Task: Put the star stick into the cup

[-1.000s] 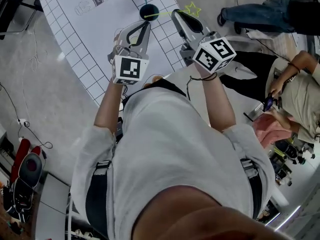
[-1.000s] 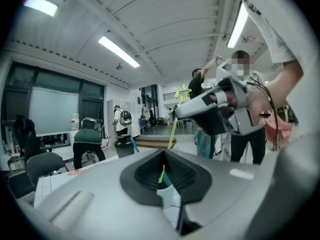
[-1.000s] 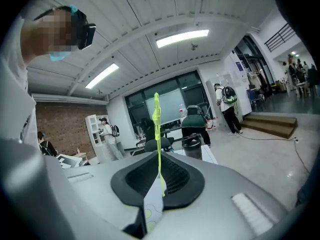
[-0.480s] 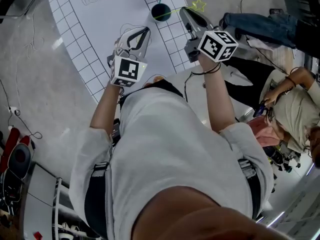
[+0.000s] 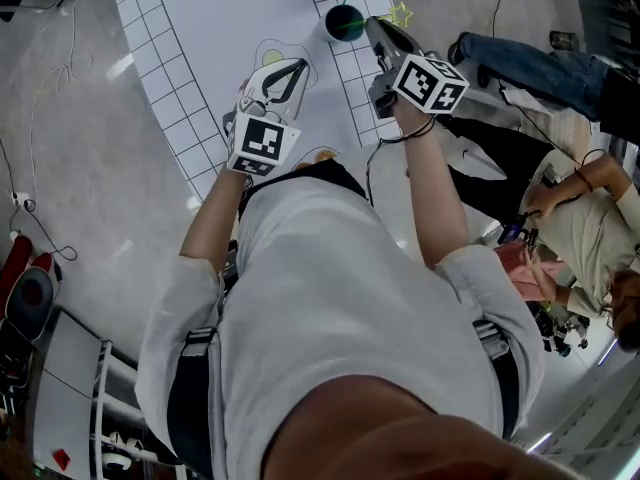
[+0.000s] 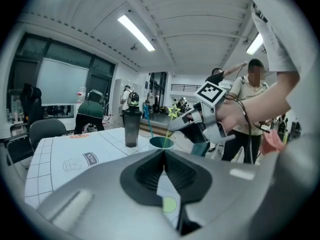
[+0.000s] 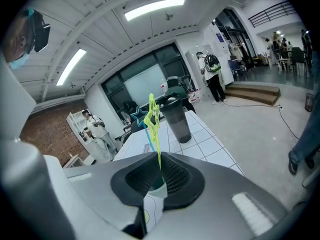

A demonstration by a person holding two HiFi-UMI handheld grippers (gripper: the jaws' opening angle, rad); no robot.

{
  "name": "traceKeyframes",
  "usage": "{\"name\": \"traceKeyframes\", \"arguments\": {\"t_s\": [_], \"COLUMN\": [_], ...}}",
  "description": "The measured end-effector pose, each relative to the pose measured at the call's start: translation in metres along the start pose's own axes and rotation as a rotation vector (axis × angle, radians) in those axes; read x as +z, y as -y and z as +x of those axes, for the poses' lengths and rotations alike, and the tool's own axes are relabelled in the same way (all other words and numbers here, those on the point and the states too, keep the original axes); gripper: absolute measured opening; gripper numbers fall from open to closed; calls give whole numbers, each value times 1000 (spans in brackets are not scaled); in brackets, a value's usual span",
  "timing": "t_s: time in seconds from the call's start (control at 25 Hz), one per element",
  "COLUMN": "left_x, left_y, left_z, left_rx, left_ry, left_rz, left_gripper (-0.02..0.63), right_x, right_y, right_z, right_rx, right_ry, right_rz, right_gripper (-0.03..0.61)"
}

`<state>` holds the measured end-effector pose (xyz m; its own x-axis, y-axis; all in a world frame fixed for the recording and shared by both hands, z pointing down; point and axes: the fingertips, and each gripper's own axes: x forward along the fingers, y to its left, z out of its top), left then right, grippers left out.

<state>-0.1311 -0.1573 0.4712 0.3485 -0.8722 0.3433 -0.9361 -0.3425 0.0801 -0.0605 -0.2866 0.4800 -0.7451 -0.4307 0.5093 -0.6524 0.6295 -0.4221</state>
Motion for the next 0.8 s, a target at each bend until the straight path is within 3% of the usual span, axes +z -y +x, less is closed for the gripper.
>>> {"name": "traceKeyframes", "arguments": {"t_s": [0.16, 0.32, 0.48, 0.64, 0.8], "left_x": [-10, -9, 1, 17, 31], "left_y": [-4, -12, -6, 7, 29], "left_z": [-2, -5, -15, -29, -48], "left_rx": [7, 46, 112, 193, 275], "left_ry": [-2, 20, 43, 67, 92], "left_rz": [-53, -113, -136, -114, -119], "left_gripper": [3, 3, 3, 3, 3], "right_x": [-6, -4, -14, -21, -28], "right_y": [12, 12, 5, -4, -29], "right_z": [7, 6, -12, -38, -75], "right_rx": [-30, -30, -12, 15, 36], "right_ry": [11, 25, 34, 60, 108], "right_rz": [19, 2, -25, -39, -147], "right_gripper": [25, 119, 143, 140, 90]}}
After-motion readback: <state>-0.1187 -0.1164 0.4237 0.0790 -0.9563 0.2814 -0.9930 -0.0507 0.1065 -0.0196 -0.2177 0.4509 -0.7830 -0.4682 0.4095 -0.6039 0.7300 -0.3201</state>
